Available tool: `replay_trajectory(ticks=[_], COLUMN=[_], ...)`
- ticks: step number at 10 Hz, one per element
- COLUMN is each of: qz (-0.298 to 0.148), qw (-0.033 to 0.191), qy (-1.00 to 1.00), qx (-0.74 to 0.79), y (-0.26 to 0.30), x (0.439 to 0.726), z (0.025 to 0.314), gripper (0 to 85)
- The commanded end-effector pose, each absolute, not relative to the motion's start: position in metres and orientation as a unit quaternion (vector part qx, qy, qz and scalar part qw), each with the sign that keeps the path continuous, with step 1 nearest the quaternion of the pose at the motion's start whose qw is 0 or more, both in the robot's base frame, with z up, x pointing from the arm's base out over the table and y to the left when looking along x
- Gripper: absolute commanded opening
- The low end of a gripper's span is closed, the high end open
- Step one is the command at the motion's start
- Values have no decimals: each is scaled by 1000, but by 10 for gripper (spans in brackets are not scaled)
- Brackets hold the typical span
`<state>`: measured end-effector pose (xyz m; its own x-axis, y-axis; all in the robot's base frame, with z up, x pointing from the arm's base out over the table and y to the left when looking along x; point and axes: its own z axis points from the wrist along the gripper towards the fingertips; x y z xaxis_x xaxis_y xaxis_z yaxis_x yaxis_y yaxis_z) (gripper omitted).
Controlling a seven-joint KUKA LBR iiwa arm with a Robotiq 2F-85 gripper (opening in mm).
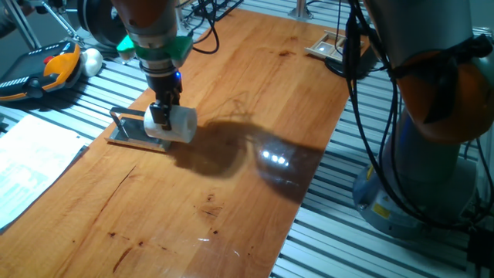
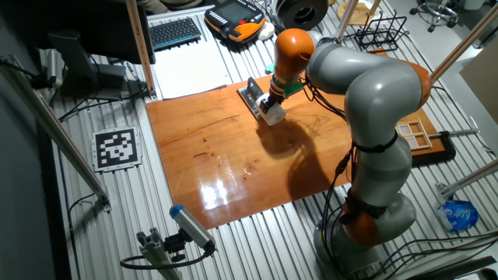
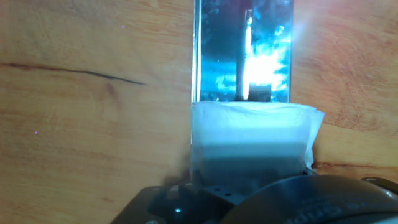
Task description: Put the toilet paper on its holder
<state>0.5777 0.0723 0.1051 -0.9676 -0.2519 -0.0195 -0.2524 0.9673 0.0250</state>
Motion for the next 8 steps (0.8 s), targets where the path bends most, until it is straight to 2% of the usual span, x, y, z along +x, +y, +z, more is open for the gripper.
replay_trajectory(ticks=[1,8], qz=[17,21], qw=[6,-3], qy=[992,994], qx=[-123,-111], y=[72,74], x=[579,595], z=[105,97], gripper=[510,510])
